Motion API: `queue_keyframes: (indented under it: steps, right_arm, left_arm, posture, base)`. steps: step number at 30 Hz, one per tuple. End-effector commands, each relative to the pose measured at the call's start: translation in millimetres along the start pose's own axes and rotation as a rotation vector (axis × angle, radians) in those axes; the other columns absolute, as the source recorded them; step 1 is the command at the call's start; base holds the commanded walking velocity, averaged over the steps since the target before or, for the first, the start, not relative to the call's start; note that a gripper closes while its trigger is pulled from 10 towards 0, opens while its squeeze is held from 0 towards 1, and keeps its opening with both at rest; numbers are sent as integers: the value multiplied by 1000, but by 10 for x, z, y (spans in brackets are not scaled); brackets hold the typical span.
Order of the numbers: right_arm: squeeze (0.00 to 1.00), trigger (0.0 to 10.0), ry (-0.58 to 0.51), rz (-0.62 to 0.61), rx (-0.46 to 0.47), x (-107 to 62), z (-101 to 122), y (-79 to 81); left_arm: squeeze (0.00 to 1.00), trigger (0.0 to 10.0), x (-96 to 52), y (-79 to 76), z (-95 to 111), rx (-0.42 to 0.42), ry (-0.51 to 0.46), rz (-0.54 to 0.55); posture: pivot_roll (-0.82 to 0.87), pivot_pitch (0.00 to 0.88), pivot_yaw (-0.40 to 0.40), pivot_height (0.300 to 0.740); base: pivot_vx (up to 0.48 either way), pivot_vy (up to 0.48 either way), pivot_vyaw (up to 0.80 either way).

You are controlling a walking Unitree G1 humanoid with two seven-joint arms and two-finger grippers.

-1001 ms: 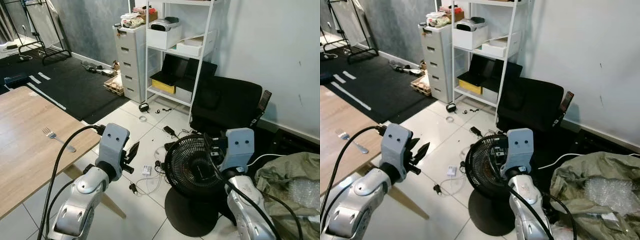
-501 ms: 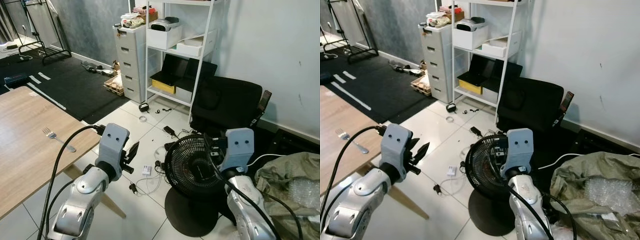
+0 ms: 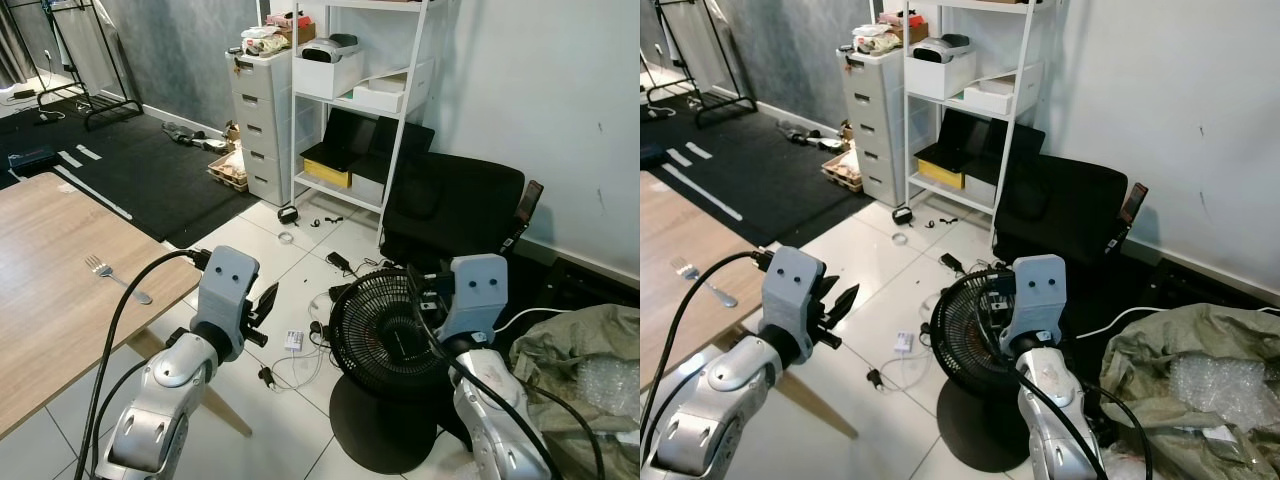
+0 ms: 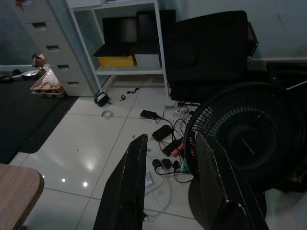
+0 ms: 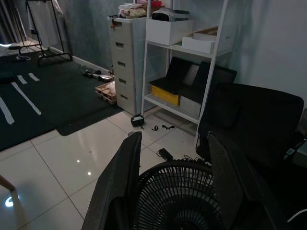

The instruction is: Setting the table

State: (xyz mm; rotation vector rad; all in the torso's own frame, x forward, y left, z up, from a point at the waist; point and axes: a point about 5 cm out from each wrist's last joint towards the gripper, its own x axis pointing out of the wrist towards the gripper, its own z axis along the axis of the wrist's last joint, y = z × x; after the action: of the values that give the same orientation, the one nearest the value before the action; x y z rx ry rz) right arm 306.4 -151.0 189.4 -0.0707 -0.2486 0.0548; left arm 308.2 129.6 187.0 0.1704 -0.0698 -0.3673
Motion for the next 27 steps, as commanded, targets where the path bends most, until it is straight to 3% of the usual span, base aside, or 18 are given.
queue_keyframes:
  steps: [1, 17, 27]
  right_arm:
    - [0, 10000, 10, 14, 3, 0, -37, 29]
    - [0, 10000, 25, -84, 75, 42, 30, -23]
    - [0, 10000, 31, -34, 77, 5, -5, 25]
  left_arm:
    - [0, 10000, -20, 32, -74, 9, 26, 14]
    - [0, 10000, 36, -79, -17, -14, 0, 6]
    - [0, 10000, 11, 72, -71, 1, 21, 64]
  posture:
    - [88, 38, 124, 740]
    - [74, 49, 122, 740]
    - [81, 51, 120, 740]
  base:
    - [0, 0, 0]
    - [0, 0, 0]
    - [0, 0, 0]
